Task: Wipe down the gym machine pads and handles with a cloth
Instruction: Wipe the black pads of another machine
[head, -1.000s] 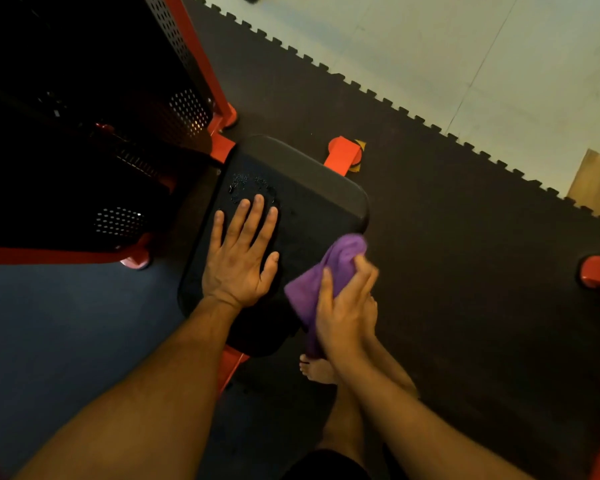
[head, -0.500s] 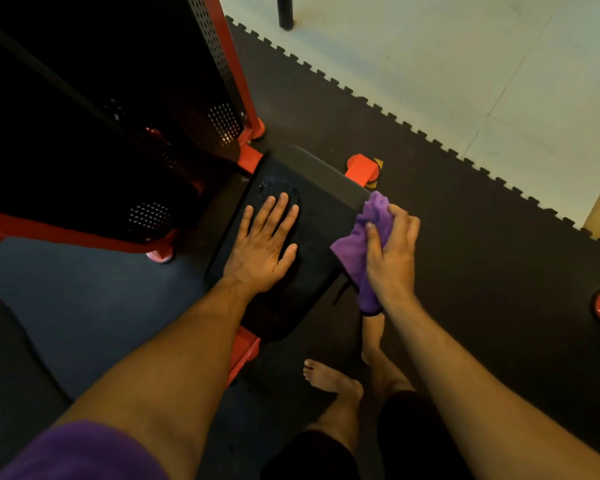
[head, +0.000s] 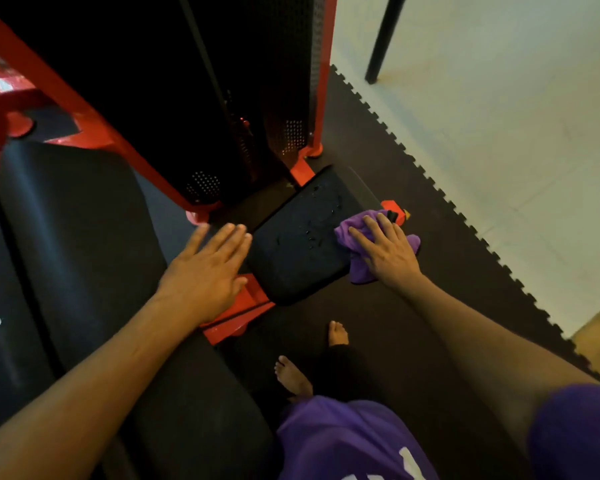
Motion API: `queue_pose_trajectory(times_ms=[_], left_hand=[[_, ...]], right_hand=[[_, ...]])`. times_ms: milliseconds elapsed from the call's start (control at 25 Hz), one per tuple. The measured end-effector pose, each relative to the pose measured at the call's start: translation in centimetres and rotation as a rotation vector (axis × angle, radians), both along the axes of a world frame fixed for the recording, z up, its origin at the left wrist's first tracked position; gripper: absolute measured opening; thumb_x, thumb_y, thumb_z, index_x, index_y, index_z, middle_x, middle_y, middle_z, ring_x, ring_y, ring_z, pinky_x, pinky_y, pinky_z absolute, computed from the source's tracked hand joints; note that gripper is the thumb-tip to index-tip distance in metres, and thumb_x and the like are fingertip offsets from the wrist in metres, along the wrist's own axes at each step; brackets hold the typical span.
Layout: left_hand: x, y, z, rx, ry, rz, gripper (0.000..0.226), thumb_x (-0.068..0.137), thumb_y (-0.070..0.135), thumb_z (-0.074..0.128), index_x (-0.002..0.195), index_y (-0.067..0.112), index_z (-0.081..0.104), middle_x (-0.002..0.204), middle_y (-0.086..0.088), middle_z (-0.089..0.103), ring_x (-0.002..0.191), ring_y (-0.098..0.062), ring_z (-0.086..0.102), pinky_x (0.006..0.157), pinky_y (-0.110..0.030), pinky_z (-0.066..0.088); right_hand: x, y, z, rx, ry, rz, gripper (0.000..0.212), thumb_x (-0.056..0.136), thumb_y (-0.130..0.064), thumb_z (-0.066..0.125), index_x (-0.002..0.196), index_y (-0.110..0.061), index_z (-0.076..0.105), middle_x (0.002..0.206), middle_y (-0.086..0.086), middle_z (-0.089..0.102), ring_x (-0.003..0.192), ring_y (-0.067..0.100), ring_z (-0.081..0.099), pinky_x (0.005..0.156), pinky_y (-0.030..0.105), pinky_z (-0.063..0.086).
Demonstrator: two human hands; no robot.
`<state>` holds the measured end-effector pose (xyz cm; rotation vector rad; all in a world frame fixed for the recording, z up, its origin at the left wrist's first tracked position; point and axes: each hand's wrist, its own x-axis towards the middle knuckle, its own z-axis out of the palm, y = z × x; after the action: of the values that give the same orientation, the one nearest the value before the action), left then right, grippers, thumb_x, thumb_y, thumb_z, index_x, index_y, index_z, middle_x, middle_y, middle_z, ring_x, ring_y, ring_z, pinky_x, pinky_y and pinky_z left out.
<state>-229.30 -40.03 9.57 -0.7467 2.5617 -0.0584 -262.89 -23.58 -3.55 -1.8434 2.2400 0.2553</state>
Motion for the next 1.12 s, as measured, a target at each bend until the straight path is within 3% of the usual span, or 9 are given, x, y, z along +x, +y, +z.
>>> queue_pose_trajectory(times_ms=[80,160,320,480,600,760,880,1000,1120], left_hand=[[2.7,1.6,1.8,-0.127,0.028,0.153,0.070,0.103,0.045,0.031,0.161,0.007,0.028,0.169,-0.015,0.023,0.157,-0.031,0.020,0.125,-0.057,0.003],[4.6,2.7,3.1,-0.223,-0.053,0.296,0.069,0.101,0.045,0.033,0.155,0.003,0.041,0.163,-0.019,0.035,0.154,-0.034,0.028,0.124,-0.060,0.006],[3.6,3.0,3.3,-0.262,-0.221,0.338,0.079,0.101,0.057,0.017,0.162,0.008,0.019,0.171,-0.014,0.013,0.159,-0.030,0.004,0.125,-0.060,-0.004],[3.5,3.0,3.2,-0.311,-0.198,0.354,0.077,0.100,0.053,0.021,0.159,0.004,0.030,0.168,-0.016,0.026,0.158,-0.031,0.012,0.126,-0.059,-0.001],[3.2,2.9,3.2,-0.293,-0.171,0.363,0.074,0.100,0.050,0.030,0.157,0.002,0.036,0.165,-0.016,0.032,0.158,-0.032,0.017,0.126,-0.058,0.000],[3.1,2.8,3.2,-0.305,-0.163,0.372,0.076,0.100,0.051,0.028,0.156,0.002,0.036,0.165,-0.016,0.033,0.157,-0.031,0.017,0.126,-0.058,-0.001],[3.3,3.1,2.7,-0.335,-0.182,0.359,0.077,0.101,0.053,0.021,0.160,0.004,0.027,0.168,-0.015,0.024,0.159,-0.029,0.010,0.126,-0.058,-0.002],[3.6,3.0,2.2,-0.348,-0.186,0.359,0.077,0.101,0.052,0.014,0.162,0.005,0.017,0.171,-0.015,0.013,0.159,-0.029,0.003,0.126,-0.058,-0.003],[3.4,2.9,2.0,-0.369,-0.153,0.351,0.077,0.101,0.050,0.015,0.162,0.003,0.013,0.171,-0.017,0.008,0.160,-0.028,0.004,0.126,-0.057,-0.001]], right_hand=[[-1.0,-0.8,0.1,0.003,-0.006,0.034,0.078,0.095,-0.032,0.063,0.160,-0.030,0.019,0.167,0.014,0.012,0.153,0.040,0.008,0.122,0.051,0.005],[-1.9,-3.1,0.2,0.015,-0.003,0.072,0.080,0.091,-0.027,0.066,0.159,-0.027,0.024,0.164,0.016,0.020,0.150,0.042,0.018,0.122,0.053,0.016],[-2.8,-9.8,0.2,-0.025,-0.001,0.080,0.067,0.091,-0.027,0.064,0.152,-0.021,0.037,0.153,0.020,0.034,0.137,0.044,0.034,0.112,0.056,0.033],[-2.0,-17.9,-0.4,-0.095,-0.031,0.084,0.059,0.093,-0.025,0.058,0.150,-0.024,0.040,0.155,0.015,0.034,0.139,0.043,0.032,0.114,0.059,0.028],[-1.9,-14.7,-1.3,-0.084,-0.055,0.225,0.065,0.087,-0.023,0.065,0.149,-0.024,0.046,0.156,0.012,0.040,0.145,0.046,0.028,0.116,0.069,0.014],[-3.6,-3.7,-1.2,-0.073,-0.091,0.505,0.075,0.077,-0.019,0.074,0.148,-0.021,0.050,0.155,0.009,0.044,0.143,0.043,0.037,0.117,0.068,0.022],[-5.2,-5.5,-1.7,-0.090,-0.041,0.581,0.067,0.081,-0.020,0.067,0.146,-0.017,0.052,0.151,0.012,0.048,0.139,0.041,0.042,0.118,0.062,0.022],[-4.4,-14.3,-2.1,-0.153,-0.024,0.522,0.054,0.087,-0.026,0.050,0.139,-0.015,0.055,0.138,0.017,0.054,0.127,0.042,0.047,0.113,0.063,0.030],[-3.1,-20.1,-1.7,-0.181,-0.022,0.331,0.049,0.086,-0.020,0.058,0.134,-0.020,0.053,0.133,0.017,0.052,0.122,0.041,0.048,0.111,0.062,0.033]])
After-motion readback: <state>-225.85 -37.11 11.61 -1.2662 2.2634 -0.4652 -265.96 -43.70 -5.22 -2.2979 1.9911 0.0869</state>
